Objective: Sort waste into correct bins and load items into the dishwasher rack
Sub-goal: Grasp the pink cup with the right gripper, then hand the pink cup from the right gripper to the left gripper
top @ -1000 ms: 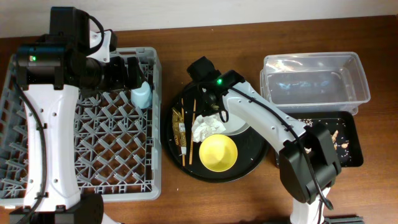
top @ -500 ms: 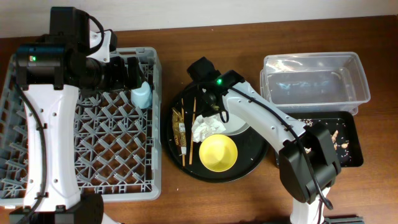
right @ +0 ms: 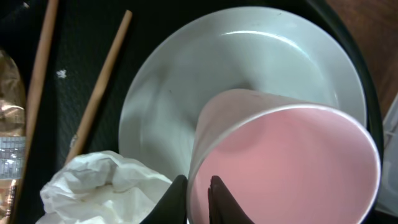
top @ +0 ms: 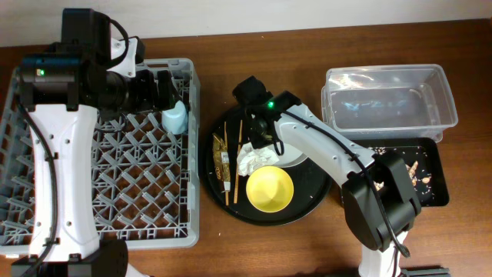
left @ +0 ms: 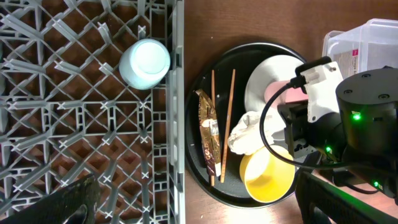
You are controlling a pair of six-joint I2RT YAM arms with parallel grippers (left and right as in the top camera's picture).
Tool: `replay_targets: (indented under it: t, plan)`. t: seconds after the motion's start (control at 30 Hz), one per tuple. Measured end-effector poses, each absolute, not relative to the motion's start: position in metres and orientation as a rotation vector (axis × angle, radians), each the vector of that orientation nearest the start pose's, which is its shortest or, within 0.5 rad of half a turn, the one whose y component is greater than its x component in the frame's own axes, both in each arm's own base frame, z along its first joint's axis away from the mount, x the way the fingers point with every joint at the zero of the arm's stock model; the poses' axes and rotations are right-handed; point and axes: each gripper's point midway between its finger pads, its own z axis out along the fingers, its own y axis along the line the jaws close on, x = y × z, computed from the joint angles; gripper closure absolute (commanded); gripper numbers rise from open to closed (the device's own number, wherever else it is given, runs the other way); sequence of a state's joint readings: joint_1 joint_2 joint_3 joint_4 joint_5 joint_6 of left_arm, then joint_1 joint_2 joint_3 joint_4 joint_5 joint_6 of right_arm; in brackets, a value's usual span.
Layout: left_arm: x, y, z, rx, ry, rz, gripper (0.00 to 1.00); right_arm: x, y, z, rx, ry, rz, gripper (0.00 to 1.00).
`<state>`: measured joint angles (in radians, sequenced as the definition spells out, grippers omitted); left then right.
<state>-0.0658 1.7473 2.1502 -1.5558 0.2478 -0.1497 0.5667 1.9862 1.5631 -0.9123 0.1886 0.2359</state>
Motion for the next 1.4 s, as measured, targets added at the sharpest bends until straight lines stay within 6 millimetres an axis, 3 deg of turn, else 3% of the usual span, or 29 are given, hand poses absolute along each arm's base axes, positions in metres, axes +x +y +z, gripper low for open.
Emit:
replay_targets:
  t: [0.17, 0.3, 0.47, 0.57, 0.6, 0.67, 0.77, 0.93, 1.03, 1.1, 1.17, 1.27, 1.4]
  plan:
    - [0.362, -0.066, 0.305, -0.042, 2.727, -0.4, 0.01, 0.376, 0.199, 0.079, -0.448, 2.846, -0.154, 0.96]
    - [0.362, -0.066, 0.305, -0.043, 2.727, -0.399, 0.01, 0.38, 0.201, 0.115, -0.454, 2.839, -0.15, 0.96]
    - [0.362, -0.066, 0.305, -0.042, 2.727, -0.4, 0.01, 0.374, 0.198, 0.189, -0.481, 2.799, -0.129, 0.96]
    - [0.362, -0.066, 0.305, -0.042, 2.727, -0.4, 0.01, 0.363, 0.2, 0.245, -0.505, 2.702, -0.006, 0.96]
    - [0.365, -0.066, 0.306, -0.04, 2.716, -0.398, 0.01, 0.358, 0.203, 0.263, -0.521, 2.663, 0.056, 0.96]
    - [0.388, -0.066, 0.317, -0.025, 2.609, -0.382, 0.01, 0.341, 0.203, 0.302, -0.545, 2.578, 0.189, 0.96]
    - [0.411, -0.064, 0.331, -0.013, 2.502, -0.364, 0.01, 0.316, 0.18, 0.339, -0.526, 2.524, 0.317, 0.96]
    - [0.411, -0.063, 0.331, -0.016, 2.501, -0.354, 0.01, 0.286, 0.132, 0.376, -0.471, 2.461, 0.51, 0.96]
    - [0.397, -0.073, 0.324, 0.03, 2.557, -0.427, 0.01, 0.268, 0.123, 0.383, -0.51, 2.446, 0.653, 0.96]
    - [0.386, -0.096, 0.329, 0.217, 2.538, -0.581, 0.01, 0.259, 0.125, 0.386, -0.561, 2.424, 0.756, 0.96]
    - [0.36, -0.131, 0.339, 0.488, 2.469, -0.831, 0.01, 0.251, 0.132, 0.389, -0.641, 2.37, 0.875, 0.96]
    - [0.323, -0.166, 0.361, 0.755, 2.301, -1.148, 0.01, 0.243, 0.147, 0.395, -0.768, 2.252, 1.045, 0.96]
    - [0.297, -0.181, 0.383, 0.876, 2.129, -1.362, 0.01, 0.235, 0.163, 0.398, -0.904, 2.089, 1.221, 0.96]
